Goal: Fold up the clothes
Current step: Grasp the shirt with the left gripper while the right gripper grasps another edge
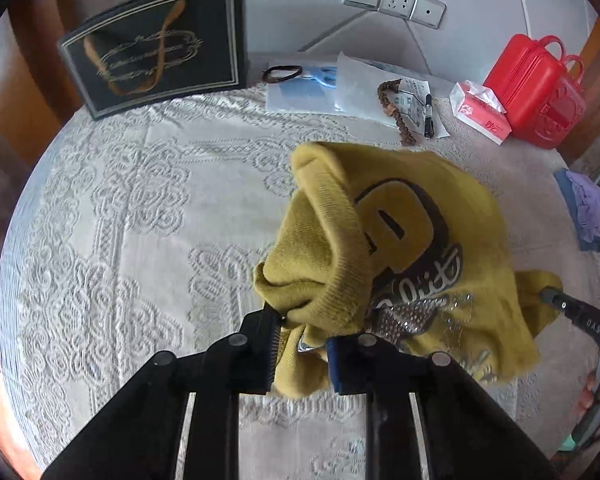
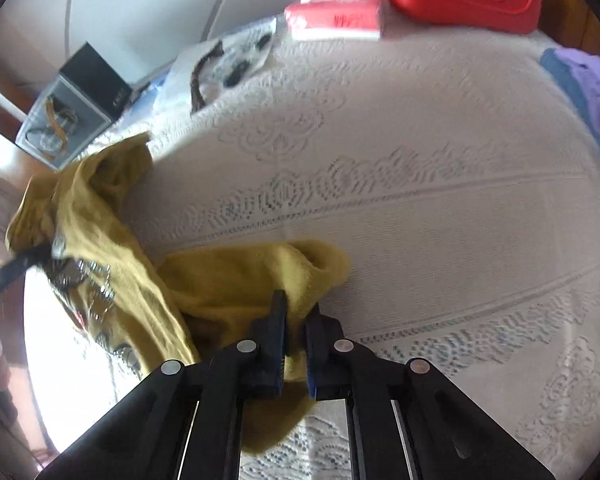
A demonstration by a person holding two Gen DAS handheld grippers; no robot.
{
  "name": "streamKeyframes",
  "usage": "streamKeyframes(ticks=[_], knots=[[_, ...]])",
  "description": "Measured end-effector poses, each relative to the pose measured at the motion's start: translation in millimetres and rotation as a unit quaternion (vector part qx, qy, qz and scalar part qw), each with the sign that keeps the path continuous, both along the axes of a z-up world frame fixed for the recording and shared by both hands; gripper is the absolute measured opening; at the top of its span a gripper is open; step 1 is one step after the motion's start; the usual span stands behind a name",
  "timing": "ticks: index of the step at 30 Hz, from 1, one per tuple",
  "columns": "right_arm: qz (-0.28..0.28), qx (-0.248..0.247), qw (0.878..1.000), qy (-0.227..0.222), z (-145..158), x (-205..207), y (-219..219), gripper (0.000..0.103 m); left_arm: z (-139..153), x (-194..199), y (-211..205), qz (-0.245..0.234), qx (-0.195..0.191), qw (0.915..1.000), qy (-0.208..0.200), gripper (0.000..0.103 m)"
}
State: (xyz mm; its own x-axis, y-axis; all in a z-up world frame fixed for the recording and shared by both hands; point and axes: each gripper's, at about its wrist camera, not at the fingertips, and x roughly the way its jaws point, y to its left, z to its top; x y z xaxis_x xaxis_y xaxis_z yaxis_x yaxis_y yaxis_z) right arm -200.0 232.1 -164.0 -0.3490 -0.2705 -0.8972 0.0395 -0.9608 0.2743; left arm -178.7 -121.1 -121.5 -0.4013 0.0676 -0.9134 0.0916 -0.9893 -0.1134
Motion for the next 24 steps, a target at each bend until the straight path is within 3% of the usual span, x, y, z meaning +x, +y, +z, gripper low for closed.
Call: streamKeyframes(ticks=[4, 7, 9, 12, 14, 15, 17, 18, 19, 24], knots=[[-0.016, 0.012, 0.999, 0.029, 30, 27, 15, 0.008, 5, 41, -22, 0.022, -0.003, 0.9997, -0.012, 0.02], [-0.022, 0.015, 0.999, 0.02, 35, 47, 27, 0.008, 10, 61, -34, 0.036, 0.023, 0.999, -0.015, 0.02], [-0.02, 0.016, 1.0, 0.005, 29, 57, 32, 0.008, 13, 60, -26, 0.032, 0.01, 0.9992, -0.022, 0.02], [-0.028, 0.012, 0.999, -0.016, 19, 71, 42, 0.014, 19, 46, -5, -0.003, 0.038, 0.9993, -0.008, 0.02], [-0.035, 0.005, 0.999, -0.022, 16, 77, 47, 0.03, 21, 31, 8, -0.022, 0.041, 0.9989, -0.007, 0.02], [-0.037, 0.003, 0.999, -0.024, 15, 79, 49, 0.032, 22, 23, 14, -0.027, 0.036, 0.9989, -0.011, 0.025], [-0.041, 0.0, 0.999, -0.021, 16, 83, 56, 0.034, 25, 6, 25, -0.036, 0.029, 0.9989, -0.009, 0.057], [-0.043, -0.001, 0.999, -0.019, 16, 85, 60, 0.035, 27, -3, 30, -0.041, 0.027, 0.9988, -0.004, 0.091], [-0.046, -0.002, 0.999, -0.017, 17, 86, 63, 0.036, 29, -12, 34, -0.047, 0.029, 0.9985, 0.003, 0.103], [-0.06, -0.01, 0.998, -0.015, 14, 81, 76, 0.036, 22, -75, 50, -0.046, 0.017, 0.9988, 0.002, 0.103]])
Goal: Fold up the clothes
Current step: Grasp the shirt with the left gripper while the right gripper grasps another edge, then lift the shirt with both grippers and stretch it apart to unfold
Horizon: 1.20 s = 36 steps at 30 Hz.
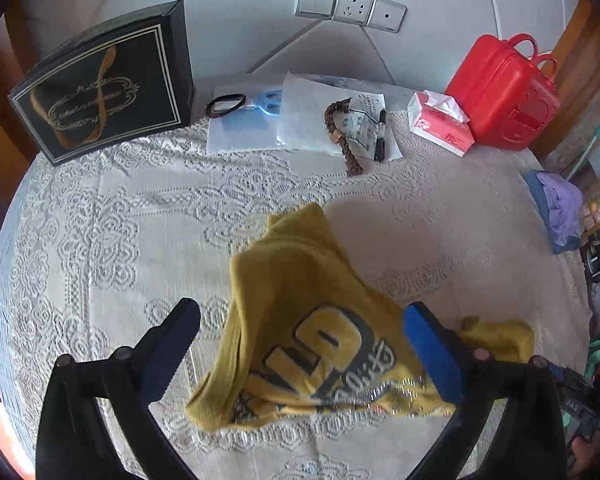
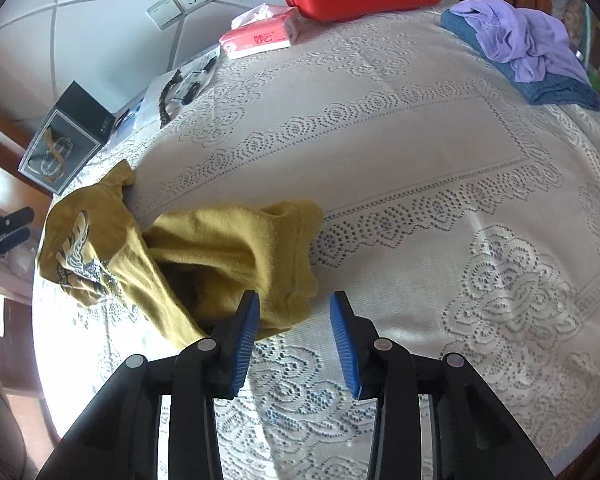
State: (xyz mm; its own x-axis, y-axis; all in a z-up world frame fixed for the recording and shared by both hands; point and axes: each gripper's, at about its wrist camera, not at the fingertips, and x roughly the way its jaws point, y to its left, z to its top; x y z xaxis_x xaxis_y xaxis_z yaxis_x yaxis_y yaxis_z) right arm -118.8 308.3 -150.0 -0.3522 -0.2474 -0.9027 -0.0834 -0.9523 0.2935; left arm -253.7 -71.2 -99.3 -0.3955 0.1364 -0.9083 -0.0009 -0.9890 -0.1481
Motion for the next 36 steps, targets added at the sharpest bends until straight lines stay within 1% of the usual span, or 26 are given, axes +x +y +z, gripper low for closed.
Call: streamKeyframes(ticks=[2, 3, 4, 6, 7, 8, 9, 10, 11, 13, 15, 16, 17, 18, 19, 20, 21, 22, 23, 25, 27, 29, 30, 32, 34, 36], knots=[[-0.008, -0.005, 1.0, -0.002, -3, -5, 6, 0.036, -14, -31, 1, 0.01, 0.006, 0.9998, -0.017, 0.103], [-0.012, -0.007, 1.0, -0.004, -6, -8, 9, 0.036, -24, -45, 0, 0.014, 0.007, 0.9995, -0.029, 0.098], [-0.016, -0.009, 1.0, -0.006, -8, -11, 11, 0.036, -33, -58, 0, 0.015, 0.004, 0.9991, -0.041, 0.094], [-0.021, -0.013, 1.0, -0.013, -13, -18, 15, 0.036, -54, -77, 5, 0.01, -0.012, 0.9978, -0.064, 0.094], [-0.023, -0.014, 0.999, -0.017, -16, -22, 17, 0.04, -64, -85, 7, 0.007, -0.022, 0.997, -0.074, 0.094], [-0.023, -0.014, 0.999, -0.021, -18, -26, 18, 0.049, -74, -89, 9, 0.005, -0.022, 0.9961, -0.086, 0.094], [-0.023, -0.014, 0.999, -0.023, -20, -29, 18, 0.055, -84, -92, 11, 0.002, -0.022, 0.995, -0.097, 0.094], [-0.023, -0.013, 0.999, -0.024, -21, -32, 17, 0.071, -91, -93, 13, -0.002, -0.022, 0.9942, -0.105, 0.091], [-0.022, -0.017, 0.999, -0.024, -22, -35, 17, 0.088, -95, -90, 13, -0.004, -0.019, 0.9936, -0.111, 0.085], [-0.016, -0.028, 0.999, -0.025, -25, -42, 13, 0.1, -101, -83, 11, -0.001, -0.013, 0.992, -0.126, 0.053], [-0.007, -0.033, 0.999, -0.029, -29, -48, 6, 0.1, -96, -73, 4, 0.001, -0.014, 0.9927, -0.12, 0.035], [0.004, -0.03, 0.999, -0.033, -31, -51, -1, 0.1, -90, -68, 0, 0.004, -0.016, 0.9937, -0.111, 0.029], [0.018, -0.025, 0.999, -0.038, -34, -54, -8, 0.1, -82, -64, -5, 0.009, -0.015, 0.9948, -0.1, 0.025], [0.032, -0.022, 0.998, -0.041, -36, -57, -16, 0.097, -72, -59, -10, 0.013, -0.013, 0.9961, -0.087, 0.019], [0.045, -0.022, 0.998, -0.041, -36, -58, -22, 0.068, -61, -54, -15, 0.017, -0.011, 0.9971, -0.073, 0.015], [0.051, -0.021, 0.998, -0.036, -33, -61, -27, 0.013, -48, -51, -20, 0.021, -0.015, 0.9981, -0.055, 0.015], [0.053, -0.018, 0.998, -0.03, -29, -64, -32, 0.005, -34, -47, -25, 0.026, -0.019, 0.9988, -0.037, 0.014], [0.053, -0.013, 0.998, -0.013, -19, -67, -34, 0.003, -15, -46, -31, 0.031, -0.021, 0.9992, -0.014, 0.013], [0.043, -0.016, 0.999, 0.015, -3, -72, -30, 0.003, 7, -45, -37, 0.036, -0.022, 0.9991, 0.012, 0.013], [0.006, -0.025, 0.996, 0.087, 44, -79, -14, 0.001, 57, -41, -50, 0.045, -0.031, 0.9962, 0.069, 0.013], [-0.033, -0.024, 0.986, 0.162, 98, -79, 7, 0.001, 109, -37, -61, 0.048, -0.033, 0.9905, 0.124, 0.013], [-0.06, -0.027, 0.974, 0.218, 147, -76, 27, 0.001, 153, -24, -69, 0.05, -0.021, 0.9849, 0.164, 0.013], [-0.065, -0.031, 0.97, 0.231, 164, -74, 34, 0.001, 169, -17, -73, 0.053, -0.022, 0.9821, 0.179, 0.013], [-0.057, -0.028, 0.971, 0.23, 181, -71, 38, 0.001, 187, 0, -81, 0.061, -0.034, 0.9779, 0.197, 0.013], [-0.042, -0.025, 0.977, 0.207, 173, -67, 31, 0.002, 184, 19, -91, 0.073, -0.042, 0.9772, 0.195, 0.013], [-0.027, -0.028, 0.983, 0.179, 156, -62, 23, 0.003, 169, 35, -104, 0.09, -0.044, 0.9783, 0.181, 0.013]])
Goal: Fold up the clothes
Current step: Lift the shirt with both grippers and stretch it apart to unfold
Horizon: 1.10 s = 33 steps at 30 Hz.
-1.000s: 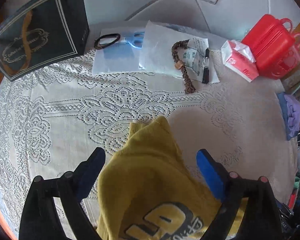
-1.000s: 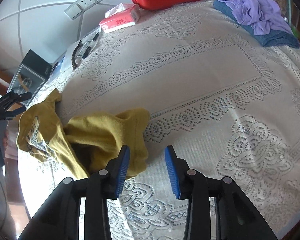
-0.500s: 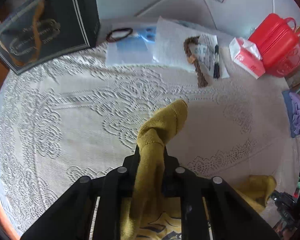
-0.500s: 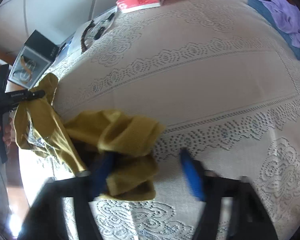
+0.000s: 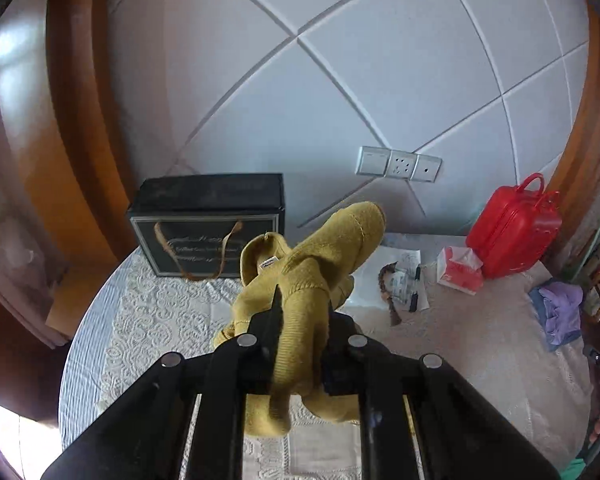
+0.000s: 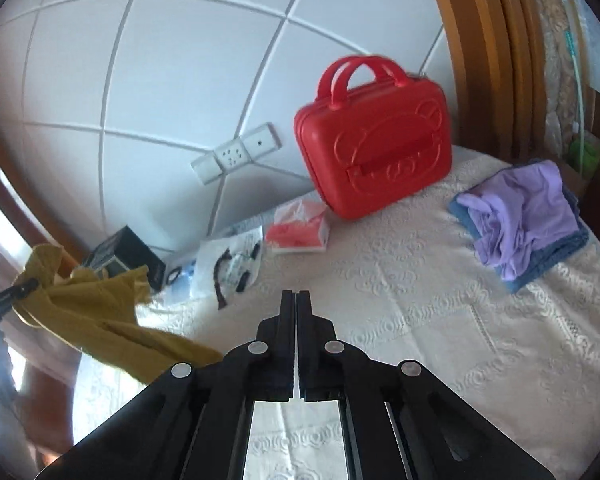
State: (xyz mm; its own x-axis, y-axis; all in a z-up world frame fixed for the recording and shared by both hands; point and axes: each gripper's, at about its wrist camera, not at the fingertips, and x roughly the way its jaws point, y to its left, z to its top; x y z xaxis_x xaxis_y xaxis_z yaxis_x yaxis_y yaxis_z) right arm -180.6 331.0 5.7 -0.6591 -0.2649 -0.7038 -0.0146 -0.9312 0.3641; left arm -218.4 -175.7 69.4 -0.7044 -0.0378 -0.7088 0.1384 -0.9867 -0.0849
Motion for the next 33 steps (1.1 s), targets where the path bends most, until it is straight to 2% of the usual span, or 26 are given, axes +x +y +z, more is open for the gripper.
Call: streamKeyframes(ticks=[4, 6, 9, 10, 11, 13, 14, 18, 21, 22, 23, 24, 25, 29, 33], knots=[[0.044, -0.028, 0.996, -0.071, -57, 11, -26, 0.021, -59, 40, -40, 0.045, 0.015, 0.9975, -0.053, 0.013], [0.071, -0.033, 0.991, -0.105, -85, 14, -51, 0.022, -96, 59, -58, 0.066, 0.024, 0.994, -0.085, 0.013], [0.109, -0.039, 0.982, -0.146, -120, 13, -94, 0.033, -143, 88, -83, 0.088, 0.042, 0.9875, -0.124, 0.013], [0.12, -0.039, 0.98, -0.156, -130, 11, -110, 0.043, -155, 97, -89, 0.09, 0.049, 0.9855, -0.135, 0.013], [0.132, -0.038, 0.977, -0.163, -139, 10, -126, 0.058, -166, 105, -94, 0.093, 0.057, 0.9835, -0.144, 0.013], [0.159, -0.031, 0.972, -0.17, -151, 8, -160, 0.074, -183, 119, -102, 0.094, 0.072, 0.9803, -0.158, 0.013], [0.171, -0.024, 0.97, -0.171, -155, 6, -176, 0.078, -189, 124, -105, 0.095, 0.077, 0.9792, -0.162, 0.013], [0.204, 0.011, 0.964, -0.167, -170, -3, -235, 0.081, -197, 132, -112, 0.085, 0.093, 0.9787, -0.162, 0.013], [0.203, 0.059, 0.967, -0.146, -176, -17, -263, 0.081, -195, 133, -112, 0.075, 0.097, 0.98, -0.157, 0.013], [0.202, 0.074, 0.966, -0.142, -179, -22, -271, 0.073, -193, 131, -112, 0.072, 0.097, 0.9804, -0.155, 0.013], [0.201, 0.091, 0.965, -0.144, -183, -28, -275, 0.04, -192, 130, -112, 0.069, 0.096, 0.9809, -0.154, 0.013], [0.199, 0.107, 0.962, -0.151, -187, -34, -278, 0.017, -191, 128, -113, 0.067, 0.096, 0.9812, -0.153, 0.013], [0.191, 0.116, 0.962, -0.155, -189, -39, -277, 0.007, -189, 126, -113, 0.065, 0.096, 0.9815, -0.152, 0.013], [0.147, 0.113, 0.977, -0.106, -157, -48, -243, 0.007, -177, 107, -114, 0.06, 0.08, 0.9844, -0.144, 0.013], [0.102, 0.108, 0.988, -0.038, -97, -77, -205, 0.007, -136, 56, -110, 0.066, 0.066, 0.991, -0.096, 0.013]])
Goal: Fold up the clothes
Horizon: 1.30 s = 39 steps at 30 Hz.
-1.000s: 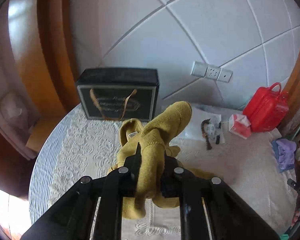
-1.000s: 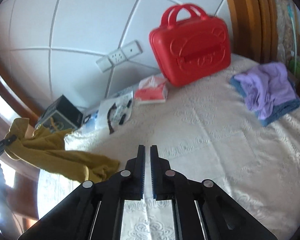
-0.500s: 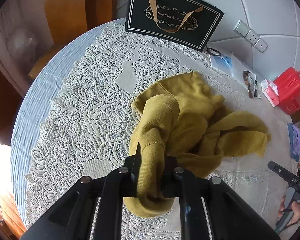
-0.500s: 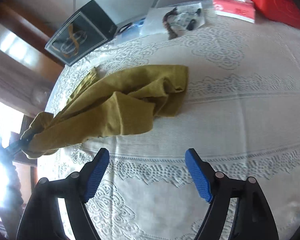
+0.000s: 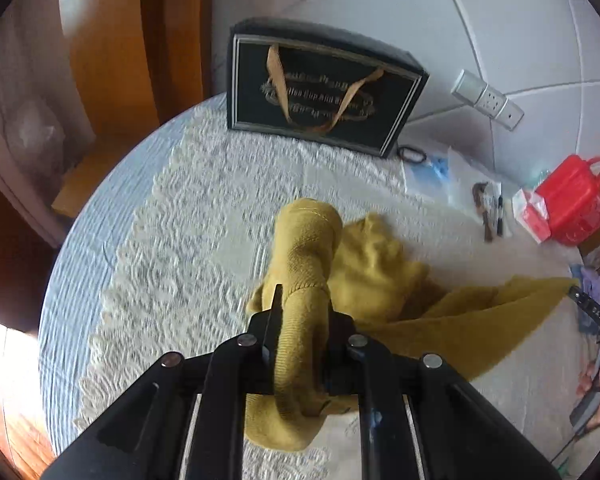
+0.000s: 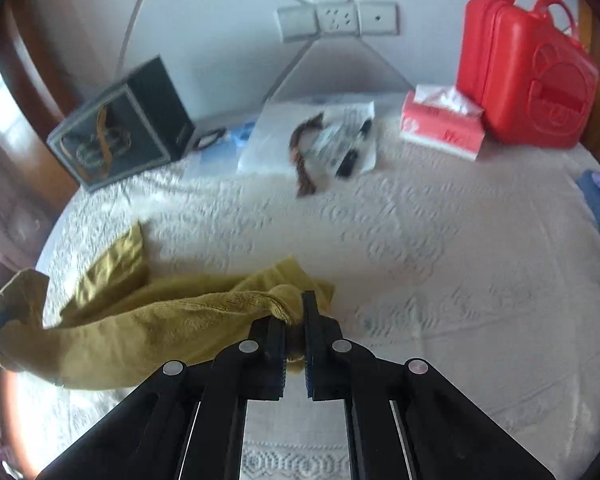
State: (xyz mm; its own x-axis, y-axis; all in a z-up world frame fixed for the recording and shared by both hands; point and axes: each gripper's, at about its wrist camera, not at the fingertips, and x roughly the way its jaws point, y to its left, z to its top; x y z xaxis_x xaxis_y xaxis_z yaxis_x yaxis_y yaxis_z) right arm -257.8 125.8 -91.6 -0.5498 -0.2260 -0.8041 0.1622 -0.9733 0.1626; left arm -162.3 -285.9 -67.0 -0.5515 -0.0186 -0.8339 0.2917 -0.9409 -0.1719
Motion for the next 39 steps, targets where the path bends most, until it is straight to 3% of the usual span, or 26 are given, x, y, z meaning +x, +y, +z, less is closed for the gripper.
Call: streamKeyframes(ticks=[4, 9, 12, 14, 17, 19, 24, 26, 28, 32, 33, 34, 36, 37, 39], knots=[[-0.035, -0.016, 0.994, 0.104, 85, -15, 31, 0.007, 79, -50, 17, -0.016, -0.009, 0.9963, 0.084, 0.013], [-0.071, -0.022, 0.961, 0.265, 212, 13, 69, 0.007, 200, -58, 54, -0.05, -0.036, 0.9729, 0.223, 0.013], [-0.084, -0.015, 0.945, 0.317, 259, 47, 90, 0.007, 231, -36, 78, -0.086, -0.055, 0.957, 0.271, 0.013], [-0.086, -0.007, 0.943, 0.322, 263, 72, 104, 0.007, 222, -20, 89, -0.111, -0.048, 0.9547, 0.272, 0.013], [-0.078, 0.0, 0.953, 0.293, 236, 107, 127, 0.007, 170, 8, 102, -0.141, -0.031, 0.9598, 0.241, 0.015], [-0.07, 0.005, 0.963, 0.26, 205, 129, 142, 0.007, 114, 31, 112, -0.142, -0.021, 0.9688, 0.202, 0.015], [-0.044, 0.013, 0.994, 0.101, 76, 177, 167, 0.007, -38, 75, 127, -0.117, 0.032, 0.9913, 0.051, 0.015], [-0.039, 0.003, 0.999, 0.026, 21, 193, 177, 0.007, -94, 91, 133, -0.101, 0.045, 0.9938, -0.014, 0.015], [-0.036, -0.007, 0.999, -0.038, -25, 207, 188, 0.007, -126, 105, 138, -0.097, 0.046, 0.9929, -0.052, 0.015], [-0.028, -0.007, 0.992, -0.124, -88, 221, 202, 0.009, -136, 125, 139, -0.087, 0.073, 0.9905, -0.077, 0.022], [-0.026, -0.011, 0.991, -0.134, -93, 224, 205, 0.01, -131, 129, 137, -0.083, 0.076, 0.9906, -0.078, 0.033], [-0.023, -0.015, 0.989, -0.144, -98, 225, 207, 0.016, -125, 134, 136, -0.078, 0.072, 0.9915, -0.076, 0.051], [-0.018, -0.025, 0.988, -0.148, -97, 228, 213, 0.03, -109, 145, 133, -0.069, 0.056, 0.994, -0.063, 0.07], [-0.016, -0.03, 0.989, -0.146, -94, 230, 215, 0.037, -100, 150, 131, -0.063, 0.049, 0.9953, -0.055, 0.071], [-0.013, -0.038, 0.989, -0.139, -84, 233, 221, 0.037, -84, 156, 124, -0.047, 0.04, 0.9973, -0.039, 0.071]])
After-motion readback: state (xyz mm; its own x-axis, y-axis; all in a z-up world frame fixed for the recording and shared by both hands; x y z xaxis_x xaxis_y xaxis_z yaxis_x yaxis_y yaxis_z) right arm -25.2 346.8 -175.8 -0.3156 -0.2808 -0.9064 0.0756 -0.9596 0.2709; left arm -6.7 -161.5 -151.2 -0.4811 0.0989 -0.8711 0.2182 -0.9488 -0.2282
